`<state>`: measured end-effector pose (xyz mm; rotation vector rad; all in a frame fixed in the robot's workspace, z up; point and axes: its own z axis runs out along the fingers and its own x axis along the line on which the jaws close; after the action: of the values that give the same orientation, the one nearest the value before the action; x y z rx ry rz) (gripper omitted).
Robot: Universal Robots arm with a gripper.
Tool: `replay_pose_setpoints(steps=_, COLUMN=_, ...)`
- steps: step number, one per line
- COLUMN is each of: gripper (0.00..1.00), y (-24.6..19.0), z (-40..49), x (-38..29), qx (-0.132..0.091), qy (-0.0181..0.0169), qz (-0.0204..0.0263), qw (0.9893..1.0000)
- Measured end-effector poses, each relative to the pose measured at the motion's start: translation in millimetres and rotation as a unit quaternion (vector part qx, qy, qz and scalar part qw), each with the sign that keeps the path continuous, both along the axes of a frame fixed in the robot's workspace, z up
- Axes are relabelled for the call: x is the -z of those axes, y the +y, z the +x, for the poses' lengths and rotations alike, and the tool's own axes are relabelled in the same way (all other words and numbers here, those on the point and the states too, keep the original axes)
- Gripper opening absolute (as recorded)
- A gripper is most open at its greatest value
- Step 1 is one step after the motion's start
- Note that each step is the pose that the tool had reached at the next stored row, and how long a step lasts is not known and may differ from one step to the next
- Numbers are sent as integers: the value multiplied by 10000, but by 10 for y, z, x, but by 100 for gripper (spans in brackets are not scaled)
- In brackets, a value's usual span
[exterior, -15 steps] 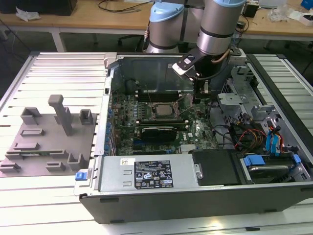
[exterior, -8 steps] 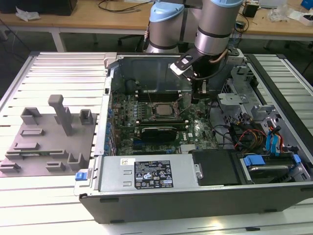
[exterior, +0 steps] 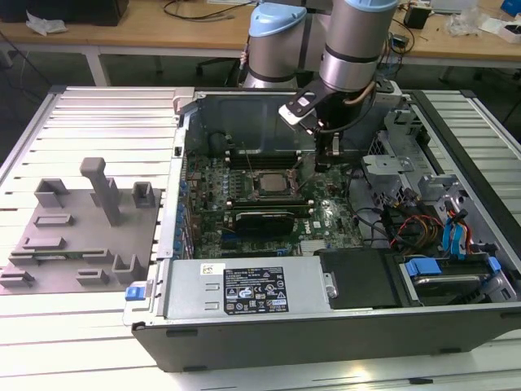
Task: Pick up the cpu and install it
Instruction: 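Close the cpu cover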
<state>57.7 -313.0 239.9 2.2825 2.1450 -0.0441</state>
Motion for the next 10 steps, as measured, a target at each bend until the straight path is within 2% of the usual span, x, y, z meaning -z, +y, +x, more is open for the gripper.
replay_pose_setpoints(steps=10, gripper=11, y=13, z=-197, x=0, qx=0, qy=0, qz=0, qw=10000)
